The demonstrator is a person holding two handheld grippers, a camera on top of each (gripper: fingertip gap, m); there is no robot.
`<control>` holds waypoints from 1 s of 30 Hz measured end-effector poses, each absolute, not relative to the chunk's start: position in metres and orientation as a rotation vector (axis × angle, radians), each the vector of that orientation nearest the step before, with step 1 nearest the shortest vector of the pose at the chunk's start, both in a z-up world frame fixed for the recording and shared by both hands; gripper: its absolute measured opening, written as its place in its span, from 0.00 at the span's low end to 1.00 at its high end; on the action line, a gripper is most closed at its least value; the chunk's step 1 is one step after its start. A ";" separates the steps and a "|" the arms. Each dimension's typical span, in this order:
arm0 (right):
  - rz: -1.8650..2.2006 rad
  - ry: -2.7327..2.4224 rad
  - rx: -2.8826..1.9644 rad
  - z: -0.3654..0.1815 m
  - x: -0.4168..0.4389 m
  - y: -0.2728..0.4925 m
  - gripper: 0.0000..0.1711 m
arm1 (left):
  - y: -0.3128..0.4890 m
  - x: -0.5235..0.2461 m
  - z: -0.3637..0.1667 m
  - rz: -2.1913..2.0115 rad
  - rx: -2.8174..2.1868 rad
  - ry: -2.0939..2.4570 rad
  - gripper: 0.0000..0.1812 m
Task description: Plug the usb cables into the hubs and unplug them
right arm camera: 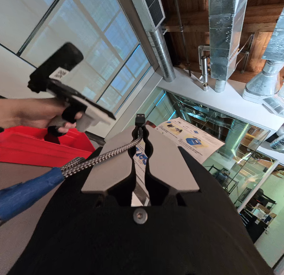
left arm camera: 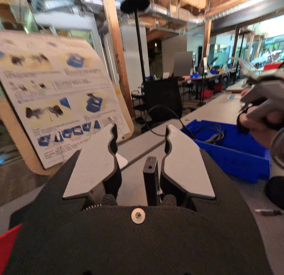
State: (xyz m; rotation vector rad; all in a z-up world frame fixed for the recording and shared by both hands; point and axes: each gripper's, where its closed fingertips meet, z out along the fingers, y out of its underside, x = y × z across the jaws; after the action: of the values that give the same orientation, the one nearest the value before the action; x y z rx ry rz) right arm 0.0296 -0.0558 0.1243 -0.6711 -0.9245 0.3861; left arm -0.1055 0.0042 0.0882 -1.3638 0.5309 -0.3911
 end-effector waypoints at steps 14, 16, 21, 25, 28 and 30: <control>0.392 -0.891 -0.697 0.134 0.046 -0.048 0.04 | 0.058 -0.103 -0.067 -0.539 -1.769 0.673 0.44; 0.386 -0.899 -0.696 0.133 0.044 -0.048 0.04 | 0.051 -0.097 -0.076 -0.594 -1.800 0.732 0.44; 0.381 -0.914 -0.705 0.131 0.041 -0.047 0.04 | 0.047 -0.094 -0.118 -0.446 -1.973 0.899 0.44; 0.374 -0.917 -0.718 0.128 0.041 -0.045 0.04 | 0.058 -0.092 -0.156 -0.288 -2.076 0.939 0.43; 0.383 -0.910 -0.724 0.129 0.042 -0.044 0.04 | 0.059 -0.078 -0.170 -0.351 -2.085 0.942 0.38; 0.383 -0.906 -0.725 0.129 0.043 -0.043 0.04 | 0.067 -0.074 -0.173 -0.327 -2.057 0.920 0.34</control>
State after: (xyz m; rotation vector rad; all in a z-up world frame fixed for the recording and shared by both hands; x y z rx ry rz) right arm 0.0427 -0.0429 0.1293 -0.7255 -0.9062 0.3832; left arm -0.0739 0.0667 -0.1729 -2.0571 0.9202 -0.3272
